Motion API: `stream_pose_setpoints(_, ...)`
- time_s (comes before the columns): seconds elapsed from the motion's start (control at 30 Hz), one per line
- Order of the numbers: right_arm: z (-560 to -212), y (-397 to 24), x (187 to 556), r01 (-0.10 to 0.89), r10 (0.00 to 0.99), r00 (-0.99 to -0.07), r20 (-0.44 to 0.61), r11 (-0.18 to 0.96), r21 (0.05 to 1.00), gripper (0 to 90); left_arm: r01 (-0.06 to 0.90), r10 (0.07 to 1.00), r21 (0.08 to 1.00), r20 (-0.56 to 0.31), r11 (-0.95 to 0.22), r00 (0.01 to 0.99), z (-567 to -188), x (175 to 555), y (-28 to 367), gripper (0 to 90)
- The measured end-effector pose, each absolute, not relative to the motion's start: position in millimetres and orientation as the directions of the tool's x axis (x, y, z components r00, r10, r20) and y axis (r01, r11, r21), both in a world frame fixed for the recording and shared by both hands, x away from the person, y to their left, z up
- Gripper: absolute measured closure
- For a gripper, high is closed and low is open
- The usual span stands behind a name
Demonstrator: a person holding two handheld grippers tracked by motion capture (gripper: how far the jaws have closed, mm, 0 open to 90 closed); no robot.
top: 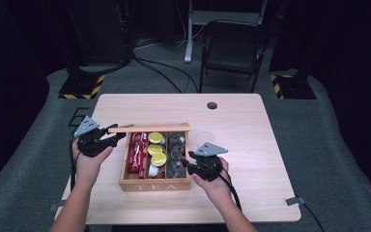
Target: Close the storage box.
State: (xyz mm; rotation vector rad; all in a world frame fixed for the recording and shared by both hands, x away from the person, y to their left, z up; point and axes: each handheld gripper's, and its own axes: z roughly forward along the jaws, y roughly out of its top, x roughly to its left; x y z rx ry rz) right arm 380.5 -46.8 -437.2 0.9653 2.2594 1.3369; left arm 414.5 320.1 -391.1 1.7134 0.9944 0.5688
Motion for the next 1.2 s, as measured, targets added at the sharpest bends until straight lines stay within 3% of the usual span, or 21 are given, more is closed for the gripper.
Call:
stream_pose_setpoints(0.43,-449.3,-33.7,383.0,0.409,0.691,-0.72,0.057,0.356,0.84,55.6,0.348,0.834,0.928,-0.088,-0.13,0.545,-391.5,413.9,320.0,53.9)
stream_pose_setpoints(1.2,-465.4,-3.9,420.5,0.454,0.728,-0.685,0.036,0.388,0.802,56.4,0.344,0.844,0.933,-0.097,-0.108,0.527,-390.1,417.3,318.5,54.8)
